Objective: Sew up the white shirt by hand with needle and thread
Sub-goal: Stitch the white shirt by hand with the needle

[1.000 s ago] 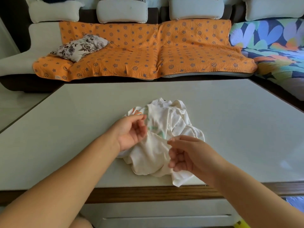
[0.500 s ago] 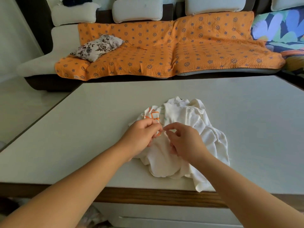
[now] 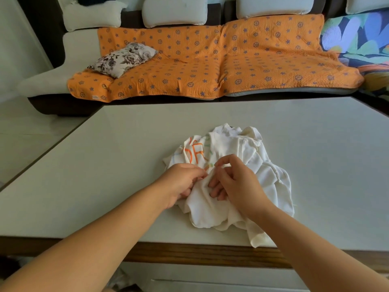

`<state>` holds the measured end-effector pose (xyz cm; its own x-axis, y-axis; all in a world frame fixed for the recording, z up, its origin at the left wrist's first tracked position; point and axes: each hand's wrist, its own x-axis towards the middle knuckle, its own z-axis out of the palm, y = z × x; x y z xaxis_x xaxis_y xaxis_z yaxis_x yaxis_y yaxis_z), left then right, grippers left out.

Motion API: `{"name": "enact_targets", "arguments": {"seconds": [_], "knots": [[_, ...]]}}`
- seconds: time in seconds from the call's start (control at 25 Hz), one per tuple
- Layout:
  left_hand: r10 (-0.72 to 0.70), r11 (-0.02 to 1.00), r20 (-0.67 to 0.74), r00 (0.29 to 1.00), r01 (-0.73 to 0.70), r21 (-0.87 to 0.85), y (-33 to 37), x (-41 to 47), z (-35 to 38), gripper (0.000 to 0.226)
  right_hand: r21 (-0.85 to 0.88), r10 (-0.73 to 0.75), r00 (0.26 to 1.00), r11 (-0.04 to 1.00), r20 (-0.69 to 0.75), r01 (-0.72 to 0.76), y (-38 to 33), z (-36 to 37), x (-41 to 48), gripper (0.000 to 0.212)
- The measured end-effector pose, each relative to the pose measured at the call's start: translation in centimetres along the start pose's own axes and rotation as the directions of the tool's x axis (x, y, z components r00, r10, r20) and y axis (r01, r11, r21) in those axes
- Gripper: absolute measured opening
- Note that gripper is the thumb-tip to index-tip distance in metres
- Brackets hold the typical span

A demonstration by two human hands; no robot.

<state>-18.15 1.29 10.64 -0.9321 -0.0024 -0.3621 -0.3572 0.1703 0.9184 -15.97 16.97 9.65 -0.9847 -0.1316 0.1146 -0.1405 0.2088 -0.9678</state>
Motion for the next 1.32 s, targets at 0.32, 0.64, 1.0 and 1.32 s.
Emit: {"name": "enact_targets", "arguments": {"seconds": [0.32, 0.64, 1.0, 1.32], "knots": [[-0.095, 0.979, -0.056, 0.994, 0.084, -0.184, 0.7, -0.3, -0.2, 0.019, 0.504, 0.348, 0.933, 0.825, -0.097, -0.255, -0.9, -1.8, 0.9, 0.004], [0.006, 0.965, 0.112, 0.994, 0.024, -0.263, 0.8, -0.1, 0.2, 0.027, 0.852, 0.405, 0.899, 0.400, 0.165, -0.337, 0.7, -2.3, 0.7, 0.012], [0.163, 0.986, 0.062, 0.985, -0.164, 0.025, 0.4, 0.3, 0.5, 0.053, 0.774, 0.390, 0.912, 0.535, 0.129, -0.338, 0.0, -2.0, 0.7, 0.016], [0.188, 0.982, 0.070, 0.980, -0.187, -0.014, 0.2, 0.6, 1.0, 0.048, 0.688, 0.317, 0.938, 0.651, 0.138, -0.321, -0.3, -1.9, 0.4, 0.009]]}}
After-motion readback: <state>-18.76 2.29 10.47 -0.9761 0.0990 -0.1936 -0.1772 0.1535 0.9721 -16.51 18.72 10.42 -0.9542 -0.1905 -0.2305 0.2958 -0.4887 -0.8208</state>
